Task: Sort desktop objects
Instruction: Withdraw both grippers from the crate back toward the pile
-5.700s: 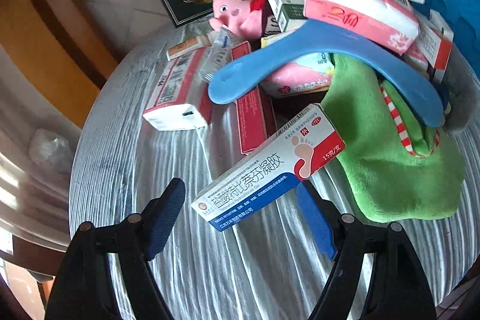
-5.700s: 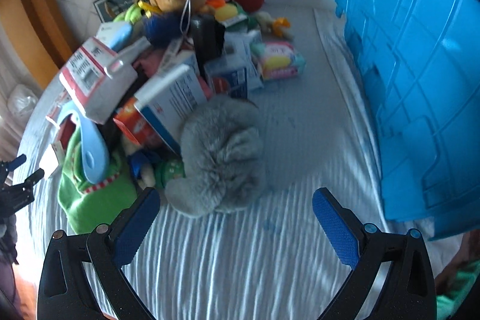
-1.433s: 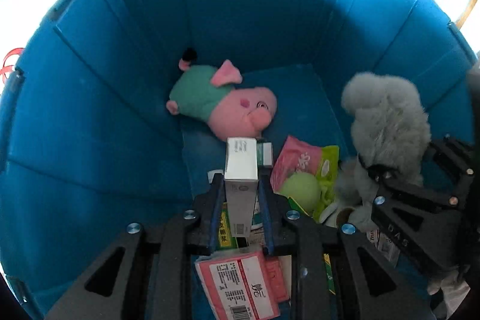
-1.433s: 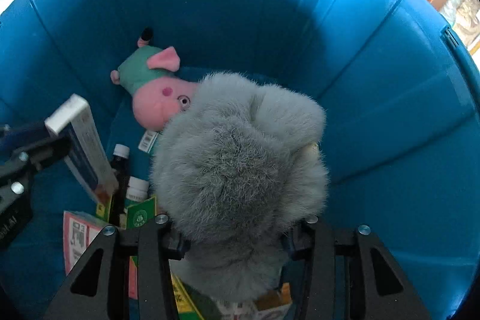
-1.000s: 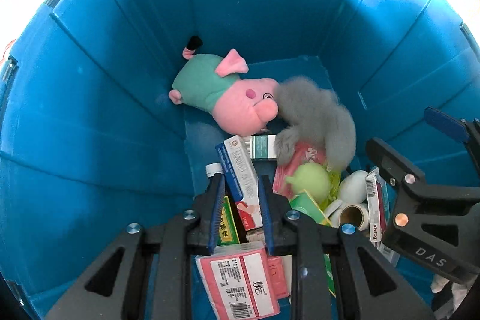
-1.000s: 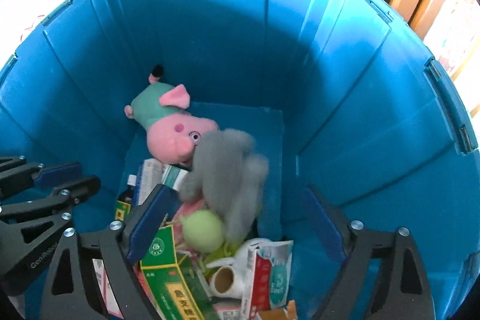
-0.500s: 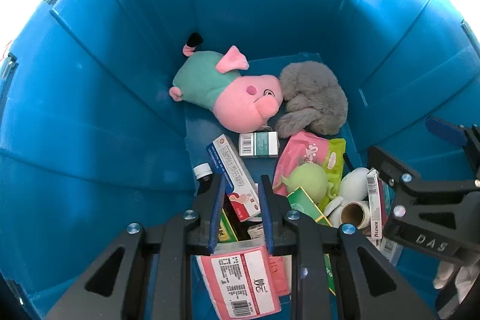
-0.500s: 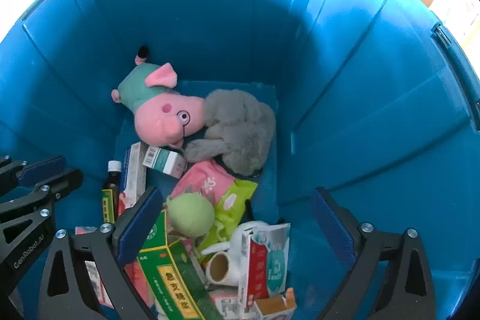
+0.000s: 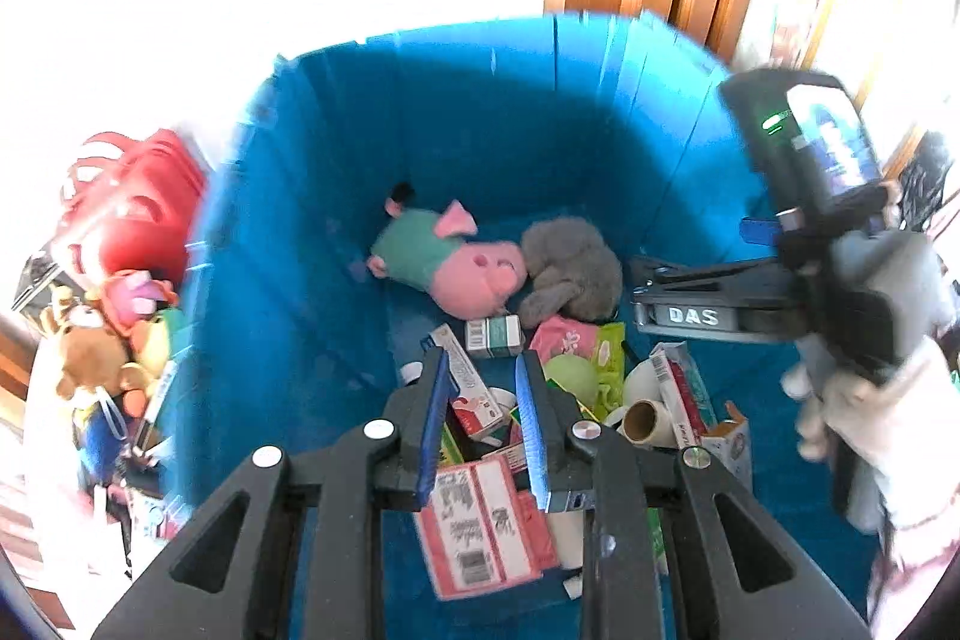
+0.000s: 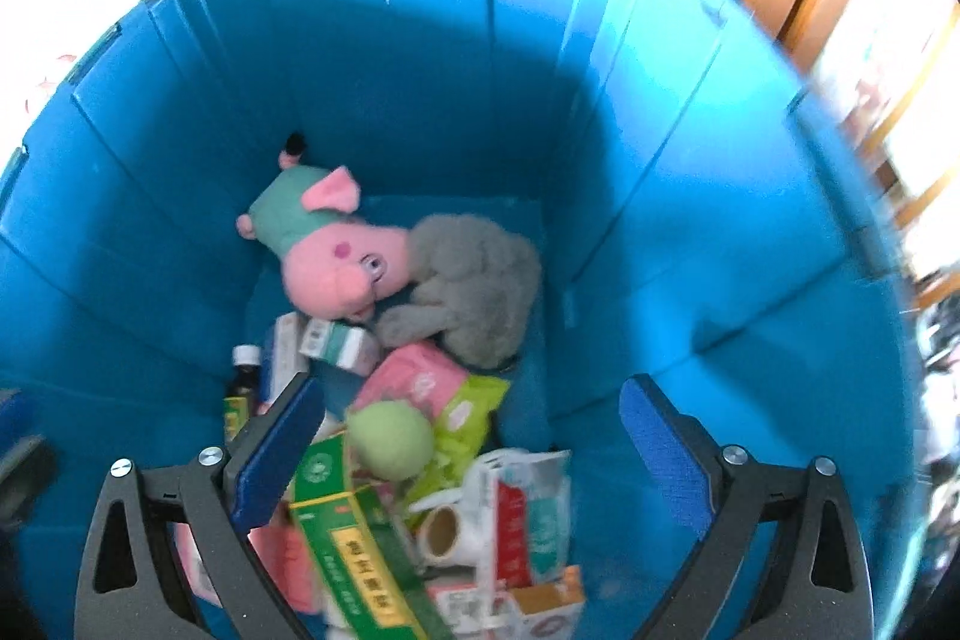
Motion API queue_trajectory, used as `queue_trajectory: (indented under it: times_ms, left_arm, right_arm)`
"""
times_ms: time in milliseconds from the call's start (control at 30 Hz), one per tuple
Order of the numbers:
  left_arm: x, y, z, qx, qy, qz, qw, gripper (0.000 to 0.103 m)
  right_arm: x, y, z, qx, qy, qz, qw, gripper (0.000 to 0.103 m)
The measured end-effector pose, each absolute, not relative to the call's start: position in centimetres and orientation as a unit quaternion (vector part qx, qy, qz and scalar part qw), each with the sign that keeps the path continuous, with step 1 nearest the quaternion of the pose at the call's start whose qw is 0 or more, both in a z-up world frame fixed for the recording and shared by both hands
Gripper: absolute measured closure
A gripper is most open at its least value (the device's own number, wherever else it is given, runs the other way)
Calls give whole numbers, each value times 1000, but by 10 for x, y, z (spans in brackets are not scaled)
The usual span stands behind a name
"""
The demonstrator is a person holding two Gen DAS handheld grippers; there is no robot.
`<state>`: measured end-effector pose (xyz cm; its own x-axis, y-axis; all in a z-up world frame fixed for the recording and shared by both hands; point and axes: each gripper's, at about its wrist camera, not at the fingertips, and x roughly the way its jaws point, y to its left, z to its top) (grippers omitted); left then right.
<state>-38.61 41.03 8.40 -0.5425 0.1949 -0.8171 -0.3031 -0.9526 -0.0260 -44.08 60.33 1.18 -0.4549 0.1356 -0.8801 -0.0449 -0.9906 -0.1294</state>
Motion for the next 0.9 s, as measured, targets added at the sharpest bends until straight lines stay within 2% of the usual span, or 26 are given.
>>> queue_trajectory:
  times_ms: [200,400,433,567,900]
  left_arm:
    - [-331,353,122,-400,30,907,125,80]
    - [-292,287,142,-347,-4,935,71,80]
    - [-285,274,142,-340,-9,939,59,77]
    - [-253,224,139,-306,-26,952,5,42]
    - [-177,91,100,-234,-54,965,-105,37]
  right_arm:
    - [-403,588,56,-471,-18,882,13,0]
    - [-344,543,101,-405,-30,914,-25,0]
    - [-336,535,105,-396,-31,917,-37,0]
    - [-292,488,126,-341,-14,935,-98,0]
    - [-216,366,130,-195,15,960,-198,0]
